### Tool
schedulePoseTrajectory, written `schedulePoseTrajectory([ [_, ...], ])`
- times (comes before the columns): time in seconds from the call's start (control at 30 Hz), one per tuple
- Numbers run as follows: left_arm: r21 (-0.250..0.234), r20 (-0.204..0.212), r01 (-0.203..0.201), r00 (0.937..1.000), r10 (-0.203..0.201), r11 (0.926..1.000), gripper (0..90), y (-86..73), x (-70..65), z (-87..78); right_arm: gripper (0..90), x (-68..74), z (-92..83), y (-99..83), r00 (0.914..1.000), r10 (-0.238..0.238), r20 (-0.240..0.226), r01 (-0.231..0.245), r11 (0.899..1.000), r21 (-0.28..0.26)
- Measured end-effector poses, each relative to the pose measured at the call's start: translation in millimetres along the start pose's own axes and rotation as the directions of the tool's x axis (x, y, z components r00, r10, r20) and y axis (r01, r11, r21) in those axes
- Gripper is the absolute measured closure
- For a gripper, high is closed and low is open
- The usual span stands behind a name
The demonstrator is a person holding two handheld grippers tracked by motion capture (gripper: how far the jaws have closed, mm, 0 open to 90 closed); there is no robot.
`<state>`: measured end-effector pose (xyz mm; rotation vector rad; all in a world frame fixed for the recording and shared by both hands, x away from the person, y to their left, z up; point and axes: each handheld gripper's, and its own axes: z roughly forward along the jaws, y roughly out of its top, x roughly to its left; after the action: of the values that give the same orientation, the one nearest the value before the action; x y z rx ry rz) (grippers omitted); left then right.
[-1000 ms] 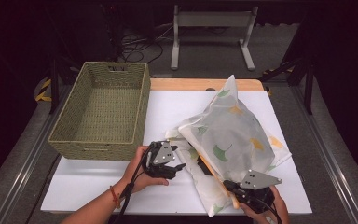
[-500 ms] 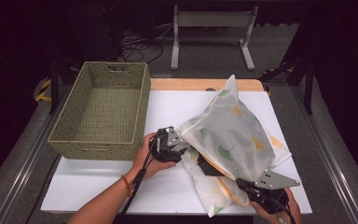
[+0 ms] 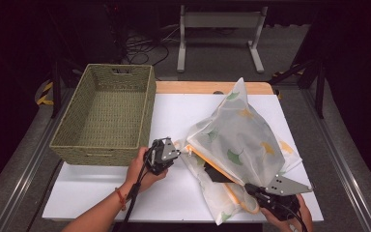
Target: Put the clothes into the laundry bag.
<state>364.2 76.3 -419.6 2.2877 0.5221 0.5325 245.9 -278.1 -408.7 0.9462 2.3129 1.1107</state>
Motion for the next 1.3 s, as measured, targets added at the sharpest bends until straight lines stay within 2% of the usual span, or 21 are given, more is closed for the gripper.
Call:
schedulePoseTrajectory([
  [0.07,-0.031,-0.011,-0.009,0.9999,0.008,0.9995,89.9,-9.6,-0.9,-17.1,88.8,-0.1,0.9,1.3,0.9999,-0.008,-0.008,0.008,1.0,-0.007],
  [0.1,-0.043,-0.007,-0.001,1.0,0.0,0.9991,90.0,-14.4,-0.5,-24.0,88.9,0.3,2.1,2.4,0.9998,-0.011,-0.016,0.011,1.0,-0.005],
  [0.17,-0.053,0.016,0.025,0.9996,-0.024,0.9983,90.0,-24.3,0.9,-37.0,88.7,1.6,4.6,4.4,0.9994,-0.018,-0.031,0.018,1.0,-0.007],
  [0.27,-0.077,0.051,0.086,0.9953,-0.082,0.9934,90.0,-39.4,3.3,-55.7,88.3,5.5,8.9,8.3,0.9978,-0.027,-0.061,0.026,1.0,-0.01],
  [0.4,-0.087,0.06,0.111,0.9926,-0.106,0.9901,90.0,-50.7,1.6,-70.7,88.1,15.3,20.0,17.0,0.9945,-0.06,-0.086,0.06,0.998,-0.002],
  [0.47,-0.102,0.066,0.124,0.9908,-0.118,0.987,90.0,-55.6,2.9,-80.7,88.2,20.0,24.3,22.8,0.9929,-0.086,-0.082,0.086,0.996,-0.004],
  [0.53,-0.13,0.071,0.16,0.9859,-0.152,0.9785,90.0,-61.7,4.9,-93.4,88.6,23.3,27.0,29.2,0.9912,-0.104,-0.082,0.103,0.995,-0.016],
  [0.57,-0.13,0.071,0.16,0.9859,-0.152,0.9785,90.0,-61.7,4.9,-93.4,88.9,24.8,28.4,32.7,0.9902,-0.114,-0.08,0.113,0.993,-0.021],
  [0.67,-0.142,0.059,0.173,0.9844,-0.166,0.9747,90.0,-70.3,3.4,-107.5,89.2,26.5,31.4,37.0,0.9887,-0.125,-0.083,0.123,0.992,-0.023],
  [0.7,-0.124,0.047,0.168,0.9855,-0.163,0.978,90.0,-76.4,1.0,-110.7,89.2,28.1,34.1,38.8,0.9871,-0.133,-0.09,0.131,0.991,-0.021],
  [0.73,-0.124,0.047,0.168,0.9855,-0.163,0.978,90.0,-76.4,1.0,-110.7,89.2,28.1,34.1,38.8,0.9871,-0.133,-0.09,0.131,0.991,-0.021],
  [0.77,-0.094,0.032,0.161,0.9868,-0.159,0.9824,90.0,-84.3,-1.5,-108.8,89.3,30.9,38.2,40.4,0.9851,-0.143,-0.095,0.143,0.99,-0.015],
  [0.9,-0.059,0.036,0.152,0.9879,-0.151,0.9866,87.6,-94.3,-0.4,-97.8,89.4,35.1,43.9,43.2,0.9819,-0.164,-0.095,0.164,0.986,-0.005],
  [0.93,-0.071,0.046,0.15,0.988,-0.147,0.9861,87.6,-95.8,0.4,-96.2,89.3,35.9,45.8,45.0,0.9814,-0.166,-0.097,0.166,0.986,-0.006],
  [1.0,-0.076,0.02,0.148,0.989,-0.147,0.9861,68.5,-95.1,1.3,-95.5,89.4,37.0,47.9,48.4,0.9806,-0.17,-0.097,0.17,0.985,-0.011],
  [1.03,-0.098,0.041,0.151,0.9882,-0.147,0.9836,61.6,-94.3,2.4,-97.5,89.4,37.3,48.8,50.2,0.9802,-0.172,-0.099,0.171,0.985,-0.014],
  [1.07,-0.126,0.054,0.156,0.9872,-0.15,0.9797,59.8,-93.4,3.1,-100.2,89.4,37.8,50.3,52.4,0.9798,-0.173,-0.101,0.172,0.985,-0.017],
  [1.13,-0.161,0.06,0.154,0.9875,-0.146,0.9748,50.8,-89.8,2.0,-105.7,89.4,37.8,53.3,56.4,0.9792,-0.178,-0.098,0.176,0.984,-0.02],
  [1.2,-0.197,0.077,0.139,0.9891,-0.126,0.9706,48.5,-85.7,-1.4,-110.0,89.5,36.3,57.1,61.2,0.9801,-0.173,-0.098,0.171,0.985,-0.024],
  [1.27,-0.209,0.091,0.092,0.9931,-0.074,0.9736,52.6,-79.8,-9.2,-110.9,89.5,35.4,59.9,65.0,0.9813,-0.167,-0.095,0.166,0.986,-0.024],
  [1.3,-0.209,0.091,0.092,0.9931,-0.074,0.9736,55.1,-79.8,-9.2,-110.9,89.5,35.0,61.1,66.7,0.982,-0.166,-0.09,0.164,0.986,-0.022],
])
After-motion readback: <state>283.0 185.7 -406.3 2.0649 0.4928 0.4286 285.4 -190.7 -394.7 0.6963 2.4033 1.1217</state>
